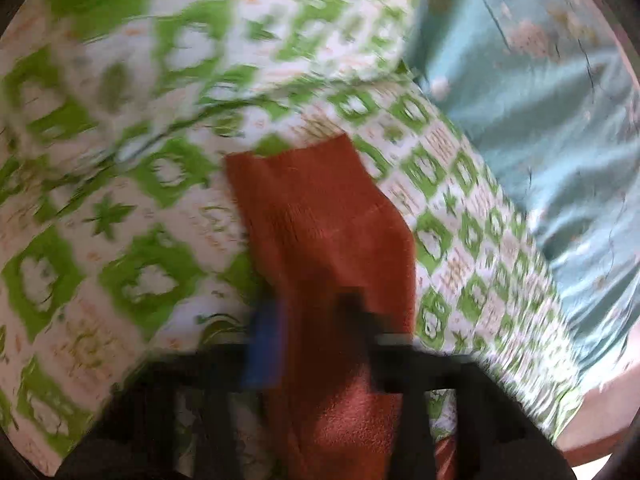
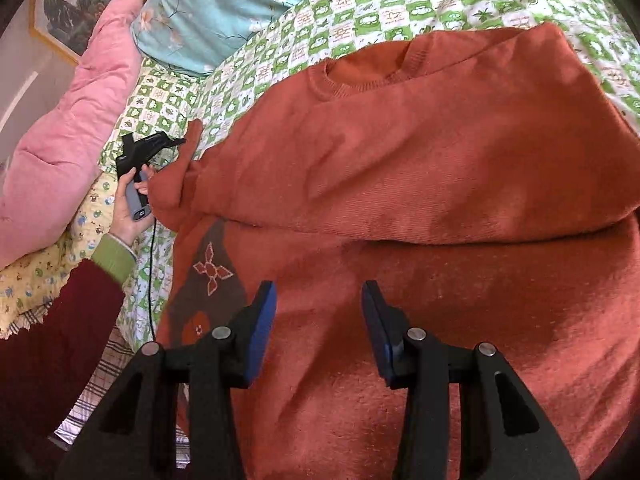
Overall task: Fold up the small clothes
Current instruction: 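Grasp the other sleeve cuff with the left tool and fold it across the body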
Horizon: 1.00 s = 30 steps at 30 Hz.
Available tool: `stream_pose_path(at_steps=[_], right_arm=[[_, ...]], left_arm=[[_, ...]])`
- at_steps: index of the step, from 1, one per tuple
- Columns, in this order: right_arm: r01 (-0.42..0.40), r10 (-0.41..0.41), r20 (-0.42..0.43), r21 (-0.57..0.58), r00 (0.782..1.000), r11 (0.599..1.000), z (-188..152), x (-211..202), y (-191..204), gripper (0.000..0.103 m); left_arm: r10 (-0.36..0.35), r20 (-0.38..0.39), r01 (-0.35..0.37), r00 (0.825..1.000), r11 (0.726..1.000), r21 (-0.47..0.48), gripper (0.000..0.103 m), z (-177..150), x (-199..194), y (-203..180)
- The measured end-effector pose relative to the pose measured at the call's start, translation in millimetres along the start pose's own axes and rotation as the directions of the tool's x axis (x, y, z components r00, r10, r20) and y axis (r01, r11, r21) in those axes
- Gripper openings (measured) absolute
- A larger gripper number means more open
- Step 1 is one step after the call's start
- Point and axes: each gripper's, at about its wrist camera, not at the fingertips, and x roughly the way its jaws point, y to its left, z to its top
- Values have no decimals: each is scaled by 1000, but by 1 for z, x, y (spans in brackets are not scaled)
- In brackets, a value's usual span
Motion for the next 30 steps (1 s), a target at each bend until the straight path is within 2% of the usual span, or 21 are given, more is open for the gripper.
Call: stream_pose_path(at_steps=[3, 5, 6, 8, 12, 15, 17, 18, 19, 21, 23, 28, 30], right_arm=[[-13, 13, -3, -11, 1000, 1000, -1, 0, 4, 46], [-17, 17, 3, -16, 1000, 1000, -2, -3, 5, 46], [-18, 18, 9, -14, 1000, 1000, -2, -5, 4, 46], [-25, 25, 21, -4, 999, 1000, -2, -9, 2, 46], [-42, 41, 52, 30, 998, 999, -4, -19, -5, 46], [-38, 34, 90, 49, 995, 998, -8, -33, -8, 46], [-30, 21, 128, 67, 992, 997, -11, -47, -14, 46], [-24, 14, 140, 73, 990, 997, -12, -52, -16, 46], [-17, 4, 155, 80, 988, 997, -13, -58, -20, 46], [-4, -14, 184, 98, 983, 995, -17, -72, -28, 46], [12, -39, 210, 126, 977, 992, -21, -84, -40, 46], [65, -120, 247, 220, 961, 973, -33, -106, -71, 46], [74, -137, 255, 242, 957, 967, -37, -111, -79, 46]], left_arm=[[-7, 60, 2, 998, 997, 78, 6, -10, -17, -25], [-47, 88, 36, 995, 992, 120, 6, -21, -35, -43], [-86, 103, 69, 991, 984, 163, 6, -32, -50, -62], [-119, 114, 89, 986, 968, 236, 6, -50, -66, -92], [-230, 81, 184, 970, 908, 376, 6, -101, -96, -160], [-294, 32, 247, 955, 852, 461, 6, -149, -108, -208], [-329, -17, 290, 944, 806, 516, 6, -187, -110, -243], [-336, -30, 300, 941, 793, 530, 6, -199, -110, -252], [-350, -61, 323, 935, 765, 557, 6, -220, -107, -269], [-362, -104, 352, 926, 733, 582, 6, -249, -101, -289], [-351, -143, 361, 925, 703, 612, 6, -279, -90, -309], [-256, -202, 321, 945, 629, 708, 6, -360, -53, -342], [-225, -217, 311, 950, 610, 729, 7, -379, -40, -344]])
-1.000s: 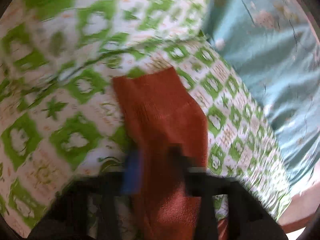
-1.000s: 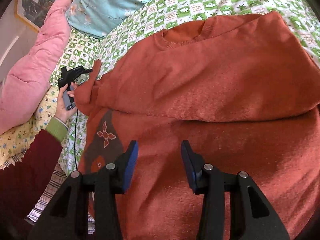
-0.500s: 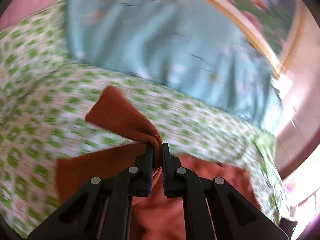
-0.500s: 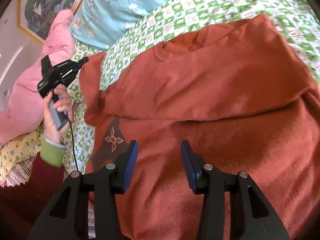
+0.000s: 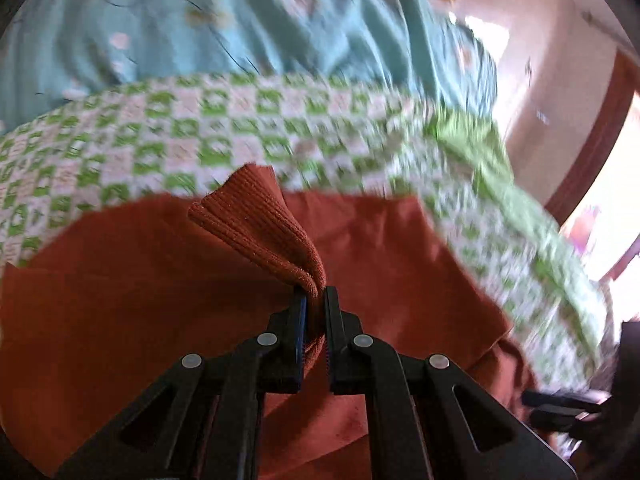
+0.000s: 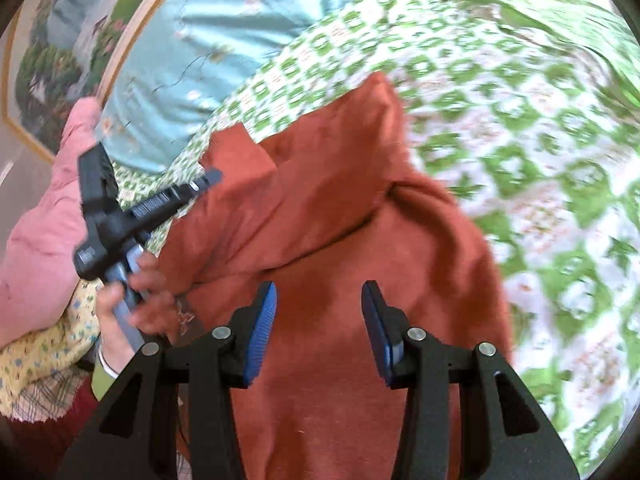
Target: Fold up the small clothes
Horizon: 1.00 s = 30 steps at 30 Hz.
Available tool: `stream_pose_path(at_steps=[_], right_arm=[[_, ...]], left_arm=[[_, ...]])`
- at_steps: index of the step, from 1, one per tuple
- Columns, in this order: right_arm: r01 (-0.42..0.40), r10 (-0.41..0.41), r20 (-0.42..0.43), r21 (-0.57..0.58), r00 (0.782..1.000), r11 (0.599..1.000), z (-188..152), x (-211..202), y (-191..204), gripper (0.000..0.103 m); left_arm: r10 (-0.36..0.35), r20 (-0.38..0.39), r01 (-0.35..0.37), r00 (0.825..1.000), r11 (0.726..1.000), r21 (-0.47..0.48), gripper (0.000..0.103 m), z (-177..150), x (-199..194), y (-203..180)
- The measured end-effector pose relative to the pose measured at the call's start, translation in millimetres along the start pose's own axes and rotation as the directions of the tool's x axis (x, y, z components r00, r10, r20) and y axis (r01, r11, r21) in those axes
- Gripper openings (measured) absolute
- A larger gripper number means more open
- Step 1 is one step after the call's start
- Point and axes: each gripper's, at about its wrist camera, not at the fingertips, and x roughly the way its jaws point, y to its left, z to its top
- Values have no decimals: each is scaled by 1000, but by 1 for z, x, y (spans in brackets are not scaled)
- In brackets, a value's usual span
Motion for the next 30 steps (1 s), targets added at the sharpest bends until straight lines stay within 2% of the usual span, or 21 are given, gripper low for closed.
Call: stream_pose_path(at_steps=[2, 5, 7, 9, 11, 14, 18, 20, 21, 22, 24, 25, 27, 30], right_arm=[[13, -13, 11, 13, 1000, 1000, 1, -3, -5, 46], [16, -17, 24, 25, 1000, 1000, 3, -3, -6, 46], [21, -21, 31, 23, 999, 1000, 6, -1, -3, 52], [18, -19, 39, 15, 999, 1000, 11, 3, 2, 57], [14, -15, 45, 5, 999, 1000, 15, 8, 7, 58], [6, -5, 38, -16, 999, 1000, 22, 22, 18, 59], [-7, 8, 18, -14, 1000, 1000, 32, 46, 30, 62], [-14, 14, 11, 3, 1000, 1000, 39, 56, 33, 62], [-14, 14, 10, 23, 1000, 1000, 44, 61, 34, 63], [-24, 23, 11, 41, 1000, 999, 49, 65, 35, 65], [-38, 37, 19, 77, 999, 996, 58, 75, 38, 69], [-39, 37, 21, 97, 999, 995, 61, 80, 38, 72], [-1, 2, -2, 145, 1000, 989, 69, 96, 37, 90], [21, -16, -25, 215, 1000, 976, 73, 118, 31, 91]], left_arm=[[-6, -41, 7, 999, 1000, 10, 8, -9, 16, -5], [-6, -98, 7, 995, 1000, 7, 17, -22, 26, -6], [-11, -96, 10, 995, 1000, -8, 29, -33, 18, -1], [13, -82, -15, 997, 1000, -25, 54, -45, 4, 6], [29, -69, -33, 997, 998, -46, 61, -54, -10, 14], [49, -75, -54, 996, 996, -71, 62, -71, -30, 29], [154, -45, -157, 987, 984, -79, 62, -93, -68, 53], [226, -23, -227, 974, 969, -98, 63, -105, -90, 70], [273, -13, -273, 962, 956, -111, 64, -109, -101, 81], [337, -6, -335, 941, 932, -137, 64, -117, -115, 95], [416, -6, -410, 909, 894, -181, 65, -125, -130, 112], [464, -8, -455, 886, 865, -212, 65, -130, -140, 126], [513, -25, -501, 858, 825, -263, 72, -138, -151, 151], [522, -107, -529, 846, 798, -289, 72, -140, -144, 180]])
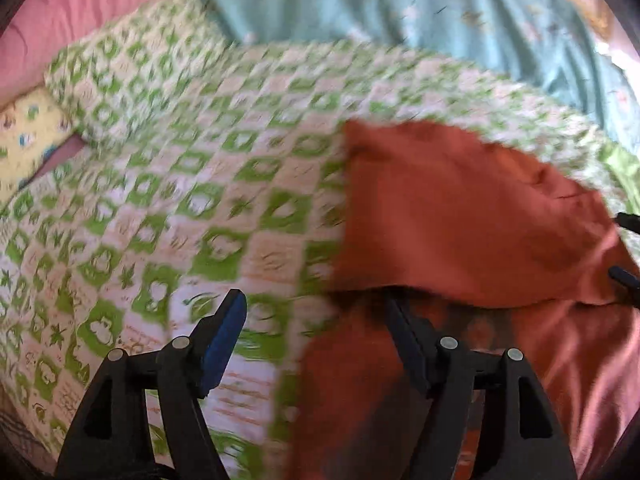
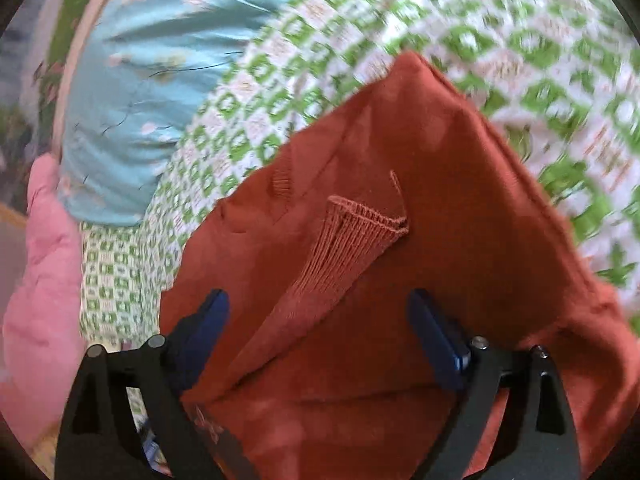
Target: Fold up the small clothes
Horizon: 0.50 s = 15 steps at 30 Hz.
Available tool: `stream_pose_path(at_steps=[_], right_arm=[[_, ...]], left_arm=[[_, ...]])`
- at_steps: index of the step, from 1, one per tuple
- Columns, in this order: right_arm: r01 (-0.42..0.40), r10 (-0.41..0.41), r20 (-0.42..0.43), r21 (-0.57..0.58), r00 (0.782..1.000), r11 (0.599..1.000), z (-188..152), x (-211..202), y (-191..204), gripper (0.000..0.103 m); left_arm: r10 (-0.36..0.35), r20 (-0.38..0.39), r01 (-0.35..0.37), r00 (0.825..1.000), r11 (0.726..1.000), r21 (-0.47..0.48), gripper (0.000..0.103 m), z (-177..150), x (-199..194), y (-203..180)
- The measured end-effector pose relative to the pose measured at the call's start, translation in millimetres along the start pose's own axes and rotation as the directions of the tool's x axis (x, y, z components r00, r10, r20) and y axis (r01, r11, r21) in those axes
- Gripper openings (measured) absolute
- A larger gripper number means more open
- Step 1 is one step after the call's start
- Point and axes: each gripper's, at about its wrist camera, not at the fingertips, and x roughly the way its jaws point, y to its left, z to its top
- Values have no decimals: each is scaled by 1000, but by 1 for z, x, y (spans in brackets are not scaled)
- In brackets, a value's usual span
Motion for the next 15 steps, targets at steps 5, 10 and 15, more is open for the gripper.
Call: stream_pose_path(at_steps=[5, 10, 15], right_arm=[[61, -60, 69, -14, 996, 998, 6, 6, -4, 30], [-71, 81, 125, -84, 989, 994, 23, -17, 3, 9], [-51, 117, 319, -208, 941, 977, 44, -75, 15, 9]], left_arm=[[-49, -66, 48, 997, 999, -11, 72, 14, 30, 2], [-12, -57, 13, 998, 1000, 17, 72, 31, 39, -11], [2, -3, -2, 1000, 1000, 23, 73, 39, 31, -17]])
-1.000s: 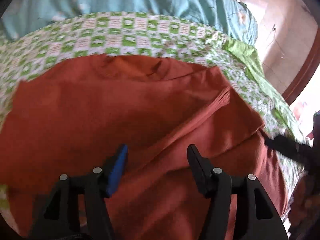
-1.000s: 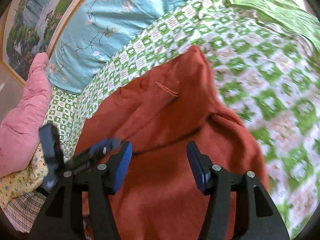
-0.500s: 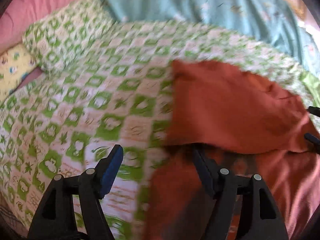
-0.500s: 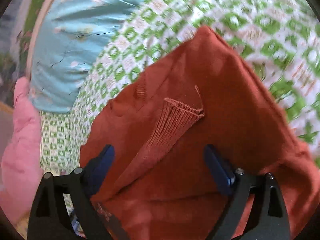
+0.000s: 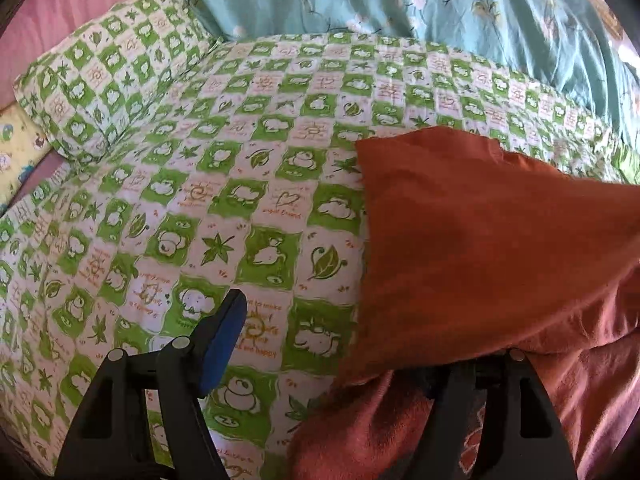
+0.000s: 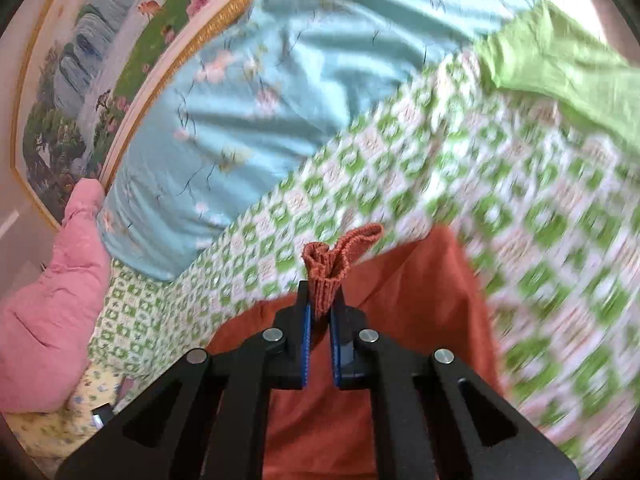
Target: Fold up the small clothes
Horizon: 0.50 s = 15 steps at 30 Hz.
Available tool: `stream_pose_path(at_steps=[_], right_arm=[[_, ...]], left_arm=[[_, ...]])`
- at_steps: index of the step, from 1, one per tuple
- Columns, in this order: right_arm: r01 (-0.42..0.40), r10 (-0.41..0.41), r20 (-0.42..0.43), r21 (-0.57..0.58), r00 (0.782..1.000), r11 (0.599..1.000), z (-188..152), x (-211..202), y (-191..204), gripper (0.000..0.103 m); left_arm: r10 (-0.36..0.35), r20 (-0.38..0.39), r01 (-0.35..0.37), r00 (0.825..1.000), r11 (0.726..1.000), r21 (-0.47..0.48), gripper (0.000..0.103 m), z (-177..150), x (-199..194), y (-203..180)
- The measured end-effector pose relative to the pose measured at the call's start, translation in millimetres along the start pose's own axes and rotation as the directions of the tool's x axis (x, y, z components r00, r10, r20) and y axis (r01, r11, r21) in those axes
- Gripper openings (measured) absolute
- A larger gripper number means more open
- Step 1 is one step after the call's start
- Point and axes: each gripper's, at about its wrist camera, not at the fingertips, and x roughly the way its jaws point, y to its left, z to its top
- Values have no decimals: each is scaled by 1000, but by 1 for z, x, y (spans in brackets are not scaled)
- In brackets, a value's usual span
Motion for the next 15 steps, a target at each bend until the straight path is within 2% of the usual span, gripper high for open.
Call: stream_pose_path(at_steps=[3, 6, 8, 10, 13, 15], right_arm=[[37, -36, -66, 17, 997, 999, -5, 13, -20, 9], [75, -74, -129, 0, 989, 997, -20, 26, -34, 9], [56, -55, -110, 2, 992, 998, -19, 21, -35, 9], [50, -50, -59, -9, 997, 999, -13, 11, -34, 9], [116, -119, -81, -40, 990, 992, -15, 16, -41, 9], [167, -173, -117, -59, 978, 984, -23, 23, -51, 9]], left_arm=[[39, -10, -38, 999, 999, 22, 72, -5, 4, -5], [39, 6, -39, 999, 999, 1, 70, -9, -3, 3], [5, 30, -4, 1000, 999, -36, 71, -6, -12, 11], [-17, 29, 18, 999, 1000, -22, 71, -7, -15, 8], [27, -13, -27, 1000, 999, 30, 71, -17, -5, -4], [20, -30, -20, 999, 1000, 19, 71, -21, -1, -5]])
